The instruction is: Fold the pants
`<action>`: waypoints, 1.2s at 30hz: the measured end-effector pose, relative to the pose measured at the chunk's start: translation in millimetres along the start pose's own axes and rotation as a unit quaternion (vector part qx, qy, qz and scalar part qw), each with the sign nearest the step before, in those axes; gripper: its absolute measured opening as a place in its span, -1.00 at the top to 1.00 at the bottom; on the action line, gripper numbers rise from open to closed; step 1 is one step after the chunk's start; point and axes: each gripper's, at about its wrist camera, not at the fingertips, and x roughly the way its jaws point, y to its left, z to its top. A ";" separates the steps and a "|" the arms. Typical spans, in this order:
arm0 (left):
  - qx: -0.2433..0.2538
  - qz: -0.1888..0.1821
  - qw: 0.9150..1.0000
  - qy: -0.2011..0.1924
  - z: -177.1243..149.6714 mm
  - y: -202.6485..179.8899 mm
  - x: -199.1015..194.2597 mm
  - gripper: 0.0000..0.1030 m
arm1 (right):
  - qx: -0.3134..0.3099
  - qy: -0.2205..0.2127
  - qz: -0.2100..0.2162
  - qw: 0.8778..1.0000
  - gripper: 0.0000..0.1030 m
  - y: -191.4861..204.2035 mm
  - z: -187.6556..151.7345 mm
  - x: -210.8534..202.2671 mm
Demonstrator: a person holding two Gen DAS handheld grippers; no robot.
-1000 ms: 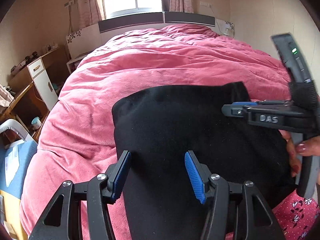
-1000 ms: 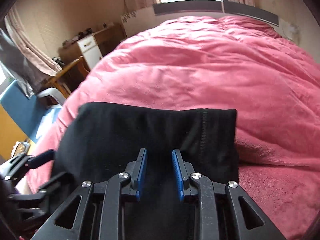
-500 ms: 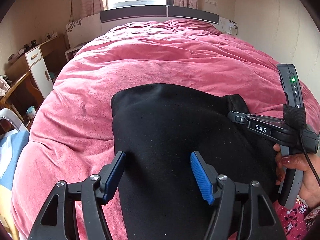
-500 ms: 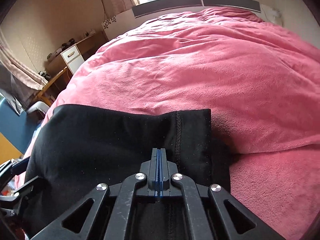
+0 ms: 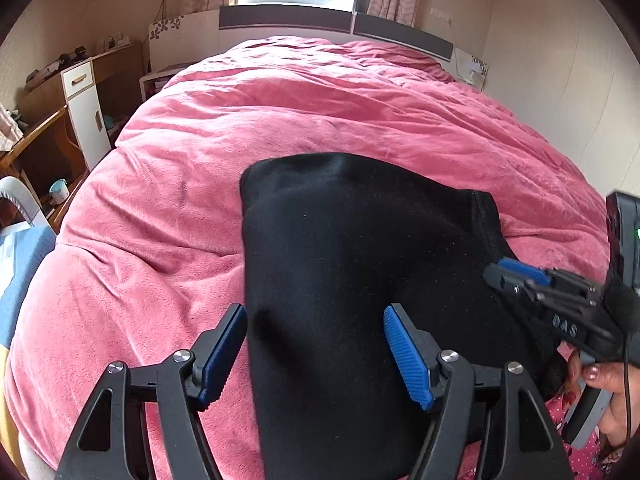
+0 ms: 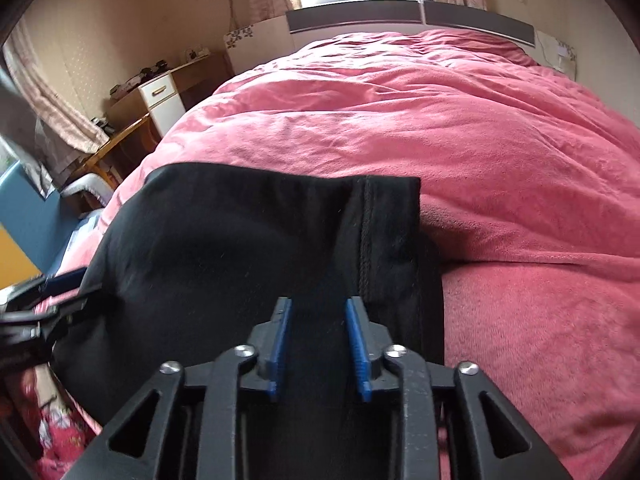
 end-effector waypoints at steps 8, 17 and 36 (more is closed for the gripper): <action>-0.060 -0.045 0.997 -0.029 -8.9 45.5 -12.1 -0.43 | -0.040 0.010 -0.042 0.998 -0.52 0.5 -23.5 -21.5; -0.097 -0.199 0.974 0.049 -12.2 60.5 23.5 -0.51 | 0.182 0.059 0.104 0.976 -0.63 -77.5 -42.3 -5.8; -0.083 -0.302 0.941 0.130 -6.5 43.5 72.7 -0.69 | 0.181 0.067 0.166 0.967 -0.72 -86.7 -36.3 22.4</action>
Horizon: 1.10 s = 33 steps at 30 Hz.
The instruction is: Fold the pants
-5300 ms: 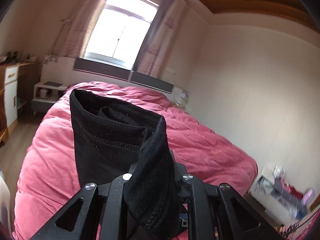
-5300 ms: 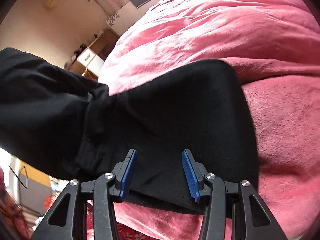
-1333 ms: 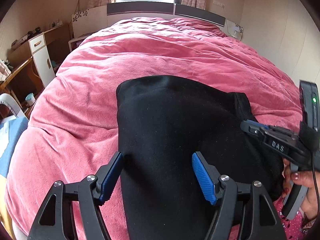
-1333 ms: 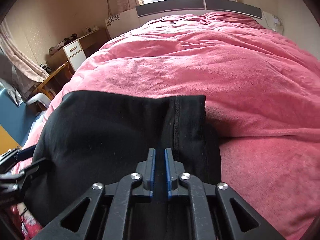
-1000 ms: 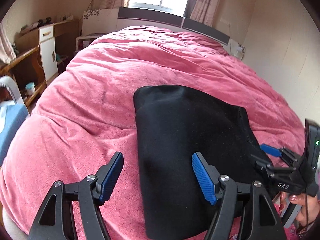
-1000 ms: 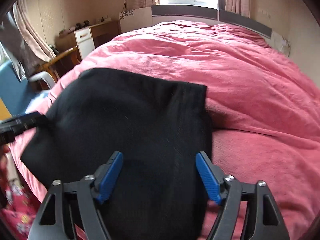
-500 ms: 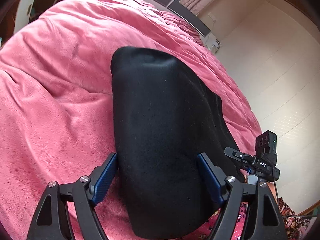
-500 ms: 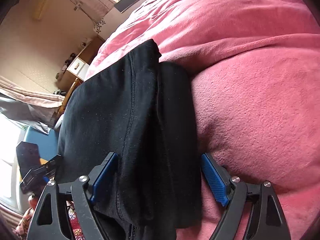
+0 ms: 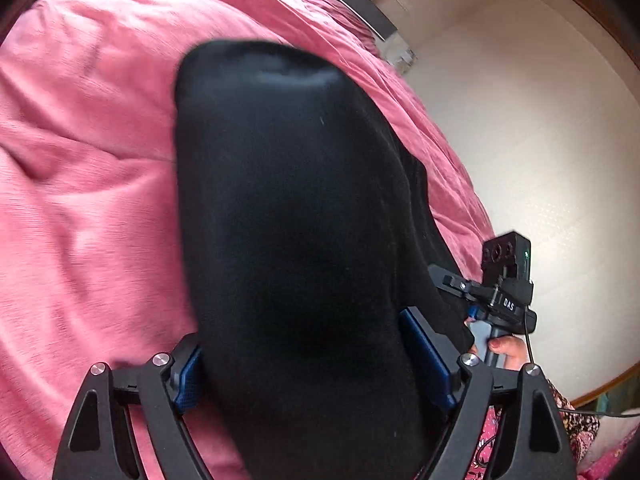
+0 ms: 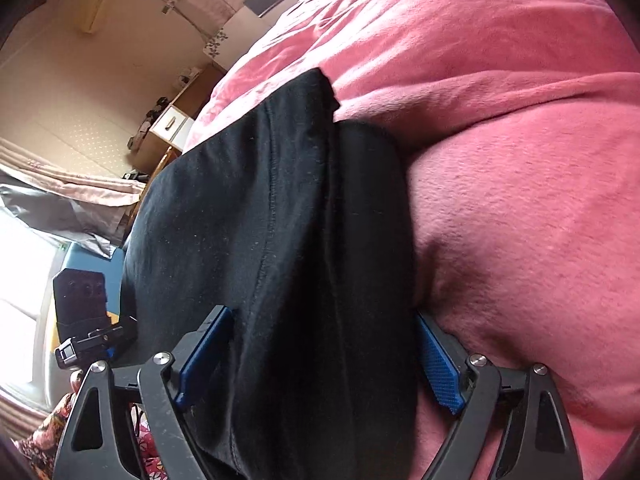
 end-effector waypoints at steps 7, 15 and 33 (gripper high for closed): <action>0.018 -0.007 1.000 0.010 9.2 -1.0 5.3 -0.68 | -0.010 -0.007 0.003 1.000 -0.71 7.8 1.8 15.9; 0.029 0.009 0.999 -0.028 -11.1 -4.9 0.8 -0.45 | 0.003 -0.005 0.010 1.000 -0.70 -2.4 -3.1 17.1; 0.174 0.106 0.971 -0.121 14.7 -85.6 -59.7 -0.07 | -0.113 -0.109 -0.014 0.987 -0.02 63.0 26.8 -31.2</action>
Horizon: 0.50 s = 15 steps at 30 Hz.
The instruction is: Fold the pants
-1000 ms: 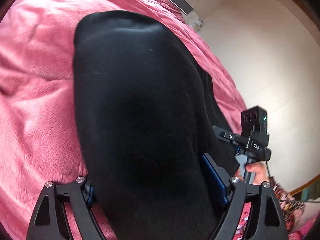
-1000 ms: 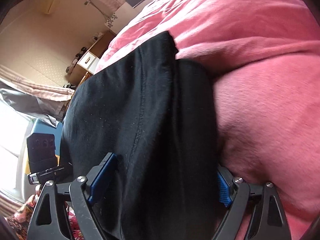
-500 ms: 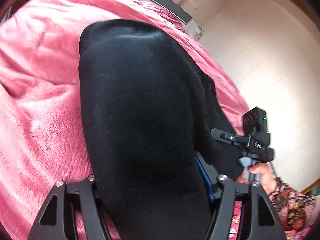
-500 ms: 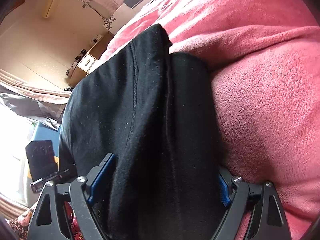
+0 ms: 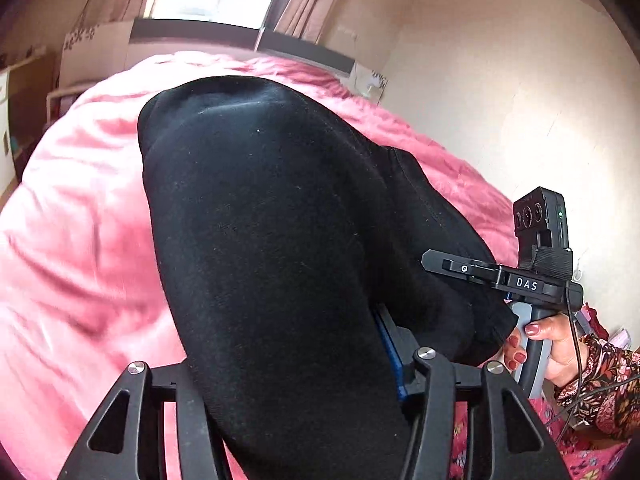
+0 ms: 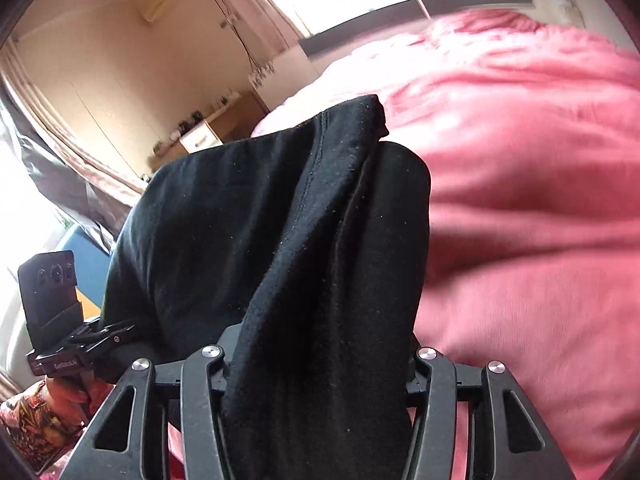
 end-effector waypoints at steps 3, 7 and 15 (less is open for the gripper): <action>0.015 0.010 1.000 -0.015 35.6 7.1 10.2 -0.07 | -0.015 -0.019 -0.006 1.000 -0.02 0.3 31.1 9.5; 0.003 0.021 1.000 -0.018 80.5 34.1 37.3 -0.09 | -0.021 -0.038 -0.014 0.999 -0.02 -9.0 76.6 34.9; -0.038 0.059 0.997 0.035 112.6 88.2 124.4 -0.24 | 0.007 -0.005 -0.055 0.998 -0.04 -51.1 124.8 122.6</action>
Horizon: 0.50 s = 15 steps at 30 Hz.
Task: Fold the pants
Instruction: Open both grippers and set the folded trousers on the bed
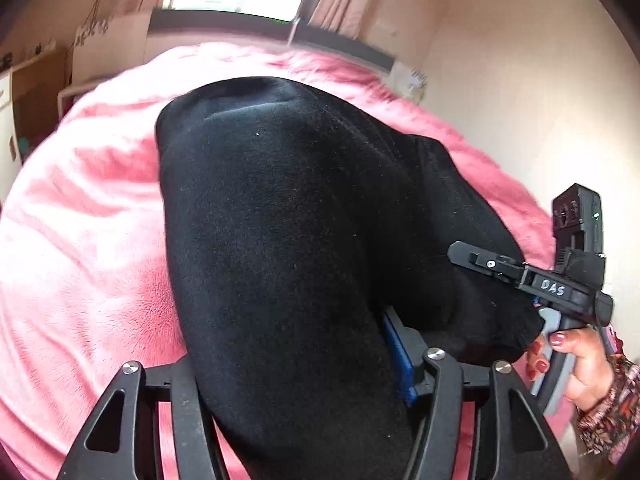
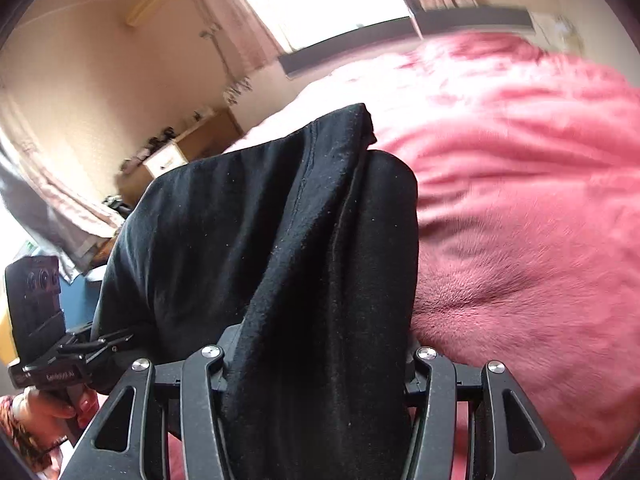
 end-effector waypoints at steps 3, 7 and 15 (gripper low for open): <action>-0.042 -0.010 0.999 0.007 -6.6 22.0 21.7 -0.40 | 0.056 0.017 -0.001 0.998 -0.24 -23.8 -5.8 26.8; -0.052 -0.038 0.998 0.003 -23.7 24.2 15.4 -0.43 | 0.092 0.014 0.012 0.996 -0.37 -38.2 -11.0 26.0; -0.046 0.087 0.992 -0.077 -73.4 17.1 -82.5 -0.43 | 0.109 -0.043 -0.088 0.989 -1.00 -28.4 -34.0 -52.0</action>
